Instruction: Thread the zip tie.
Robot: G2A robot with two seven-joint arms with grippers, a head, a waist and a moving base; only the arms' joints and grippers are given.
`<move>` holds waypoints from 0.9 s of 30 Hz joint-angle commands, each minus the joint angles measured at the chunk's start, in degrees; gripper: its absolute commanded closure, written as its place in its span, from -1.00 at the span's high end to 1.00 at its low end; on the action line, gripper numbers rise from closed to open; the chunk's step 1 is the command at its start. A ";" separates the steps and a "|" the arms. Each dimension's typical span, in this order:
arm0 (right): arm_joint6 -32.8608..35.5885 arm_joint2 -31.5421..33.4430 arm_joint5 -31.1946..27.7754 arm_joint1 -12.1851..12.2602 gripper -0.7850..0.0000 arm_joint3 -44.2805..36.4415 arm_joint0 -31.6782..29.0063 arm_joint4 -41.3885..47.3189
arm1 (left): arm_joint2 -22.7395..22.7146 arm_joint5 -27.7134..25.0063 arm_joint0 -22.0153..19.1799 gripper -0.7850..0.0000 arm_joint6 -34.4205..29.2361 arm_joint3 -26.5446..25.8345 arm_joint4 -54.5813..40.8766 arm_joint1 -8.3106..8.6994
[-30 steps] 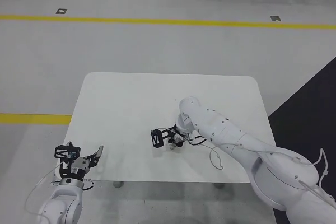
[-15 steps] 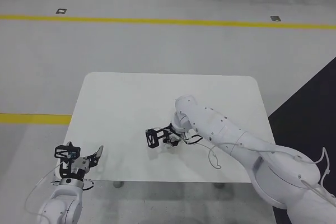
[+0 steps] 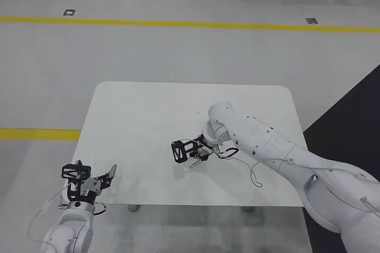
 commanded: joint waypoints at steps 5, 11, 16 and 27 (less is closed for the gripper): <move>0.00 0.00 0.00 -0.13 -0.57 1.00 -0.33 -1.07 | 0.00 0.00 0.00 1.00 0.00 0.00 0.00 0.00; 0.00 0.00 0.00 -0.86 -0.54 2.49 -0.36 -2.14 | 0.00 0.00 0.00 1.00 0.00 0.00 0.00 0.00; 0.00 0.00 0.00 -1.81 -0.60 2.88 -0.60 -3.59 | 0.00 0.00 0.00 1.00 0.00 0.00 0.00 0.00; -0.90 0.00 0.00 -4.56 -0.65 6.57 0.05 -3.88 | 0.00 0.00 0.00 1.00 0.00 0.00 0.00 0.00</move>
